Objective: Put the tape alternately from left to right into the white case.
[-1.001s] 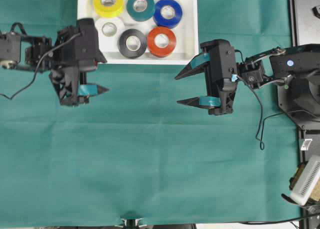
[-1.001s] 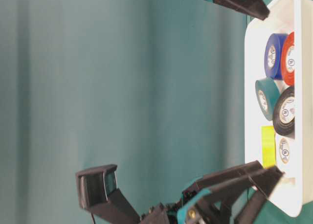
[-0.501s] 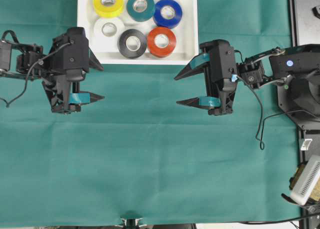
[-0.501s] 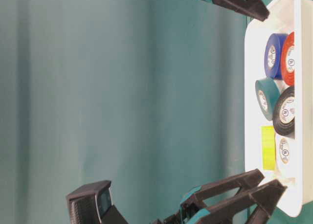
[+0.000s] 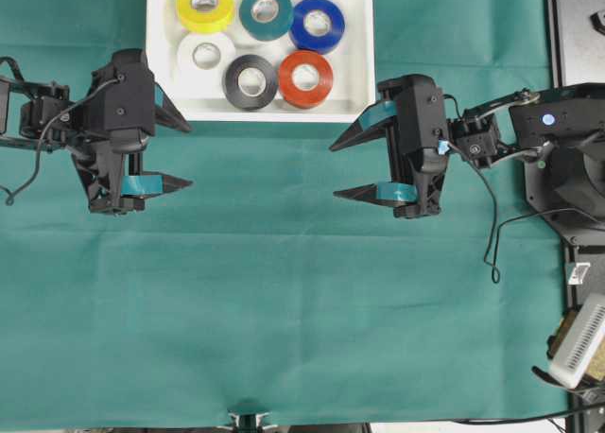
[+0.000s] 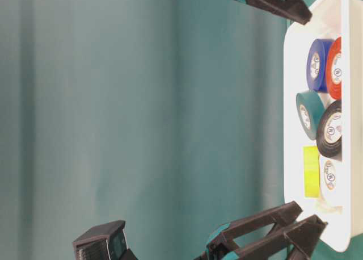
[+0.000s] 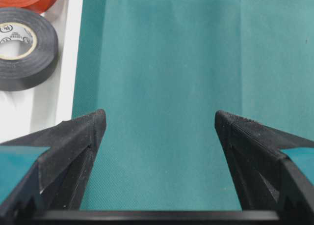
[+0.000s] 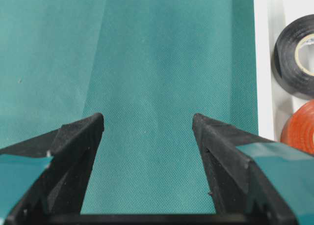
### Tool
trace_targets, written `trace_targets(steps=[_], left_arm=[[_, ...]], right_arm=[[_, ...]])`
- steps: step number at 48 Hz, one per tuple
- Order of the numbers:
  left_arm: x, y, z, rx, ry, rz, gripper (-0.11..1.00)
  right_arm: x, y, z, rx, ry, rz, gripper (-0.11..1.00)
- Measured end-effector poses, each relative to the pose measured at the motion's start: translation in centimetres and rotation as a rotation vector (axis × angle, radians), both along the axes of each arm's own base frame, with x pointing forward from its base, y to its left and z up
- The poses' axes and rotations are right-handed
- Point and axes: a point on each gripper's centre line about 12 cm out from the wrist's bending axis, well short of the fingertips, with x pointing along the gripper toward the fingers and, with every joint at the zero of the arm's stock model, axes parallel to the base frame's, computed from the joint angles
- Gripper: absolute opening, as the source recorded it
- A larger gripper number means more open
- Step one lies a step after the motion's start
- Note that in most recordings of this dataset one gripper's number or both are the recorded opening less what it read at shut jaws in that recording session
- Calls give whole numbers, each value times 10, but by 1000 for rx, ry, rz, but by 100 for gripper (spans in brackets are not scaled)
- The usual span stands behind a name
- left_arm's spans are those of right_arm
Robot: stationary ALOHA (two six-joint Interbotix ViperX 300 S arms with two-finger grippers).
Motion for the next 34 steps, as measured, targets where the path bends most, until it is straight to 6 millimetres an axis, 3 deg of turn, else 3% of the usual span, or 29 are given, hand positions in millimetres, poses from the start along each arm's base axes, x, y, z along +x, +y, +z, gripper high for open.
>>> trace_targets(steps=[12, 34], left_arm=[[-8, 1, 7, 2, -22, 0, 57], [-45, 1, 25, 0, -129, 0, 56]], right_arm=[[-6, -1, 13, -8, -38, -6, 68], [-34, -1, 30, -16, -108, -16, 68]])
